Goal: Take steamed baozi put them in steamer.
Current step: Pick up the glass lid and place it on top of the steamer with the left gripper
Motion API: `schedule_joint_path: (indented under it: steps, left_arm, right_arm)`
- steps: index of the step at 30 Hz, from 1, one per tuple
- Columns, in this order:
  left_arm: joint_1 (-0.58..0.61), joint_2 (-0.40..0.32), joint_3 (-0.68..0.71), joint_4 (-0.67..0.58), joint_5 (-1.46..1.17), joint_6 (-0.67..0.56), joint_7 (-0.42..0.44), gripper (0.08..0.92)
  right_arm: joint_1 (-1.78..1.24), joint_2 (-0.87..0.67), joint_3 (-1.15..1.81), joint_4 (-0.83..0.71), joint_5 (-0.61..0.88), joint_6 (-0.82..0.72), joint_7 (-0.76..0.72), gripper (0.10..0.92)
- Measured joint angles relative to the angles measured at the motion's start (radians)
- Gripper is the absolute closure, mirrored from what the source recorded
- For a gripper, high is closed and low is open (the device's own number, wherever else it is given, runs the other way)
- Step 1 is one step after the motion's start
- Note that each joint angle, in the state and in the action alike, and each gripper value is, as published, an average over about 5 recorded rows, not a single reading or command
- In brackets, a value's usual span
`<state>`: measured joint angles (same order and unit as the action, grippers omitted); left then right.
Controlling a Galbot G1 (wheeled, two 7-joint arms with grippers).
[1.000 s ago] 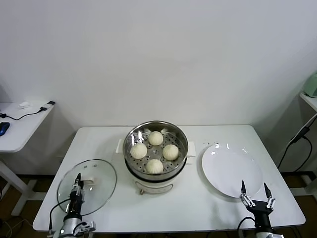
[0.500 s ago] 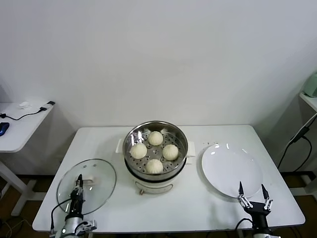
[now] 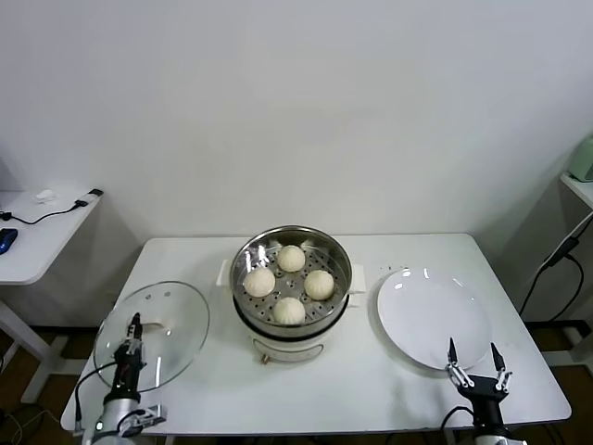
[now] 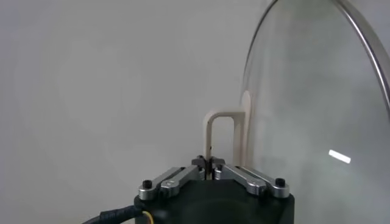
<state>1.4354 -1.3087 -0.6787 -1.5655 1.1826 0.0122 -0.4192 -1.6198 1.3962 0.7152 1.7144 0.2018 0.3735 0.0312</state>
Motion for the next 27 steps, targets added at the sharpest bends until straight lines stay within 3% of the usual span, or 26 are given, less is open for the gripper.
schedule_joint_path:
  steps: [15, 22, 27]
  left_arm:
    - [-0.022, 0.179, 0.014, -0.37, -0.16, 0.215, 0.338, 0.867]
    - [-0.075, 0.198, 0.091, -0.498, -0.141, 0.33, 0.46, 0.867]
    - [-0.124, 0.175, 0.197, -0.544, -0.067, 0.404, 0.526, 0.867]
  right_arm:
    - [-0.003, 0.008, 0.013, 0.03, -0.031, -0.035, 0.017, 0.203]
    - [-0.001, 0.012, 0.006, 0.041, -0.051, -0.048, 0.017, 0.203]
    - [0.005, 0.018, -0.004, 0.044, -0.069, -0.057, 0.018, 0.203]
